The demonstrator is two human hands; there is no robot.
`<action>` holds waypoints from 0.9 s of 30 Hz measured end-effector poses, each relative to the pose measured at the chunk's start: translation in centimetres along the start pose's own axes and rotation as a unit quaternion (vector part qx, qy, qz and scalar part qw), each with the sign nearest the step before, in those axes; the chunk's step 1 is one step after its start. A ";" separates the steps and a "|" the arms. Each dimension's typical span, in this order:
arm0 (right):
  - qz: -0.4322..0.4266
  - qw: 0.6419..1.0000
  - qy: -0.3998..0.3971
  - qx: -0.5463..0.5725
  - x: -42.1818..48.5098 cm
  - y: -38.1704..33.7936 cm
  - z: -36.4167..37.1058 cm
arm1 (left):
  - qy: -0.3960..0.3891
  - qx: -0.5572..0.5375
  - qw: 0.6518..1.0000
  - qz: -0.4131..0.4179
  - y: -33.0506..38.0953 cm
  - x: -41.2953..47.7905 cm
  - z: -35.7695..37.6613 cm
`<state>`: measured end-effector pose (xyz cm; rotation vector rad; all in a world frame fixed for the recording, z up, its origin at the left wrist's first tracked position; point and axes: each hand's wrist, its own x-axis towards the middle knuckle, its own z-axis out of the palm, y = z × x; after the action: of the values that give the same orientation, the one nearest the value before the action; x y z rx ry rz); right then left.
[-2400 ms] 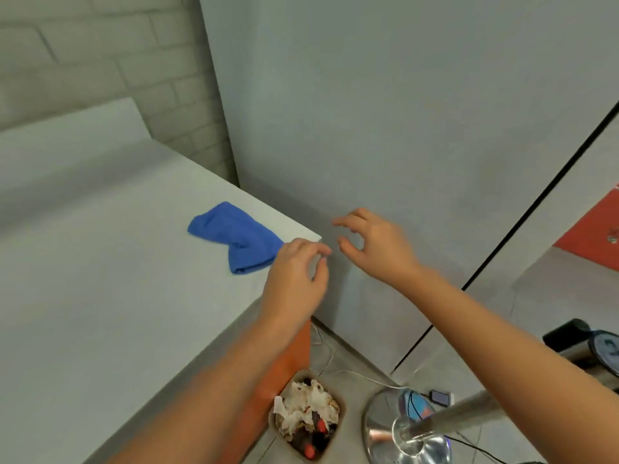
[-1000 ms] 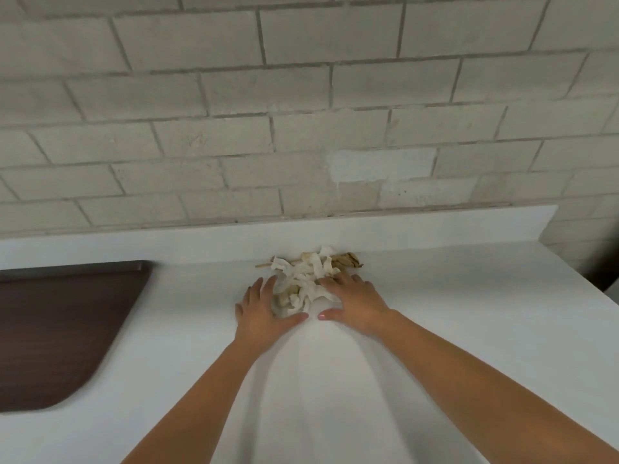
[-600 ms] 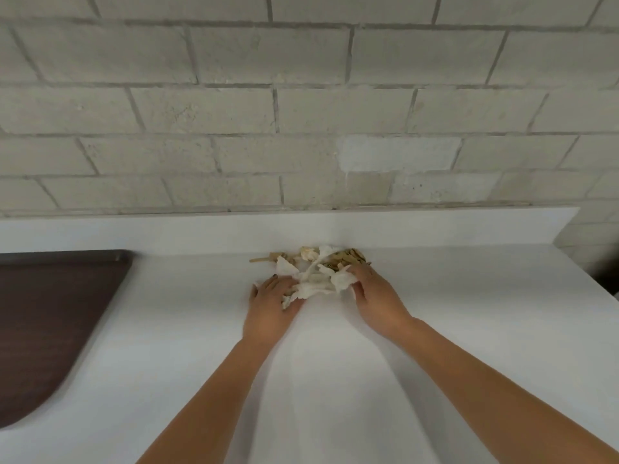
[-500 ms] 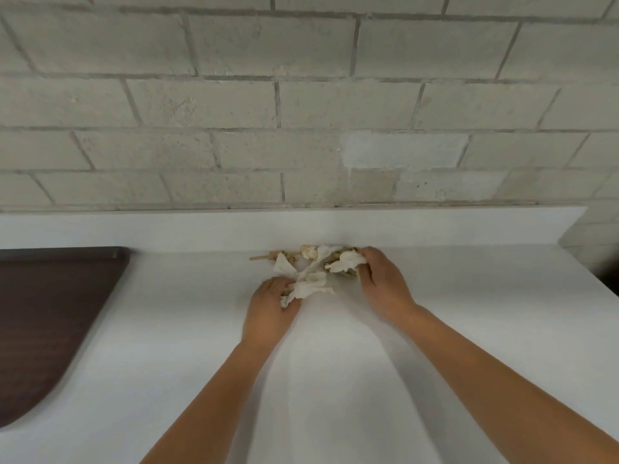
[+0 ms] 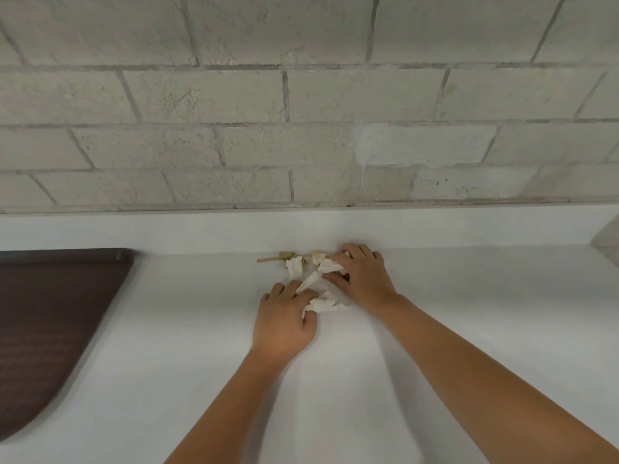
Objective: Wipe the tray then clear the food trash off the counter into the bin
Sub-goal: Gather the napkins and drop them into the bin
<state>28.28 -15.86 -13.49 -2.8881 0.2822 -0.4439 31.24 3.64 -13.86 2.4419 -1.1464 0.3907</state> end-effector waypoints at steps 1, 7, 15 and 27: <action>-0.005 1.000 0.020 0.000 0.1 0.1 0.1 | 0.000 -0.003 1.000 -0.006 0.1 0.0 0.1; 0.041 0.994 0.091 0.038 -0.2 0.5 0.5 | 0.037 -0.010 0.998 -0.060 0.0 0.2 0.4; 0.110 0.979 0.101 0.135 -0.2 0.6 0.3 | 0.106 -0.216 0.940 -0.243 -2.3 4.0 -2.3; 0.002 0.997 0.076 0.020 -0.3 0.4 0.2 | -0.200 -0.049 0.966 -0.157 -4.1 9.0 0.2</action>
<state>28.03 -16.15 -13.84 -2.8198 0.2995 -0.6613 40.09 -0.10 -11.33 2.6229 -0.8706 -0.2609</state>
